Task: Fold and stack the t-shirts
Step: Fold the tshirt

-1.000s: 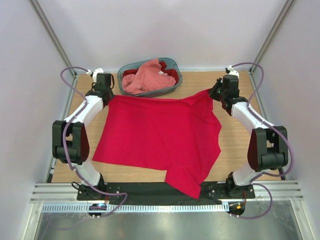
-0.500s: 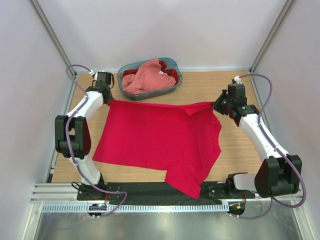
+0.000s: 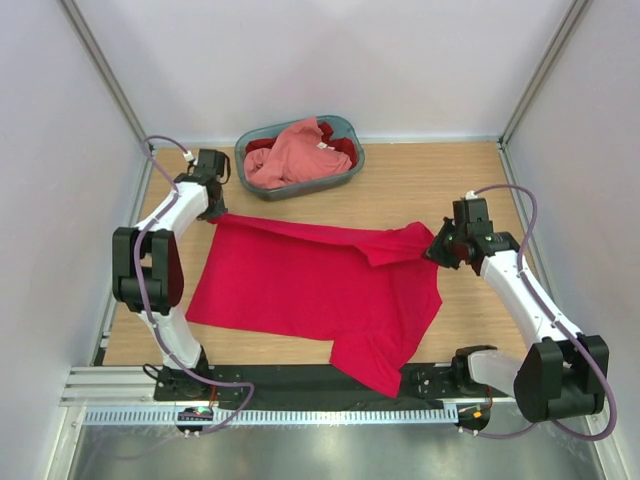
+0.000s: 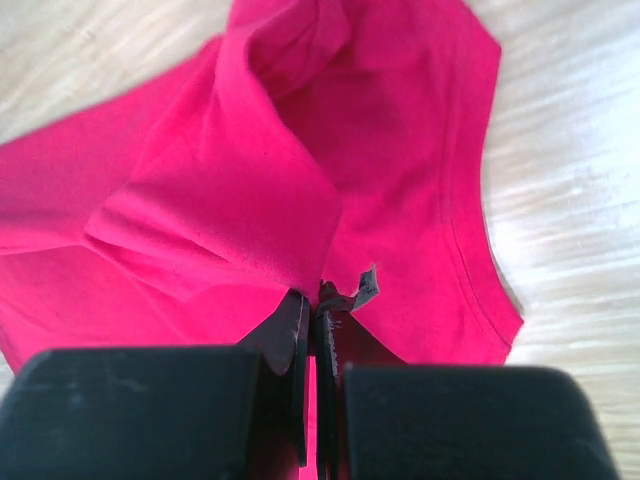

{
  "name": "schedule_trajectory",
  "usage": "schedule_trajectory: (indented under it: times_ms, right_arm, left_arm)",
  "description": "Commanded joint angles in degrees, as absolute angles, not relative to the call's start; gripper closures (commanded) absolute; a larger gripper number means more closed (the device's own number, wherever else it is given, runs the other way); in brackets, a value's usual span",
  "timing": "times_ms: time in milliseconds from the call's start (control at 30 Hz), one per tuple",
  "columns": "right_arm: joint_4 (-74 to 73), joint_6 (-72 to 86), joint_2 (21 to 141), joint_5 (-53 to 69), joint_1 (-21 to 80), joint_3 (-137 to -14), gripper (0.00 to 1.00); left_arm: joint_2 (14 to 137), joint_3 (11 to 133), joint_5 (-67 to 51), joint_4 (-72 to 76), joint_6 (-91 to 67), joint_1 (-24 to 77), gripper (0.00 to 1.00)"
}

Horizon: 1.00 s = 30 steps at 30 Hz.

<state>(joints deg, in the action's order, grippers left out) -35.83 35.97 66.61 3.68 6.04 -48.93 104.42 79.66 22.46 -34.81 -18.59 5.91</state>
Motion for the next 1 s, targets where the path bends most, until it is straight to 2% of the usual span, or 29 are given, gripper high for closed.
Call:
schedule_trajectory:
  times_ms: [0,600,967]
  right_arm:
    - [-37.53,36.65,65.3,4.31,6.24,-47.38,0.99]
    - [-36.13,35.68,68.38,2.9,6.24,-44.56,0.99]
    - [-35.59,34.19,73.03,0.53,6.15,-55.1,0.99]
  left_arm:
    - [104.76,80.77,22.59,-37.18,-17.75,5.45,1.0]
    - [109.16,82.97,19.78,-42.01,-20.21,5.36,1.0]
    - [105.46,86.04,17.84,-38.15,-21.8,5.45,1.0]
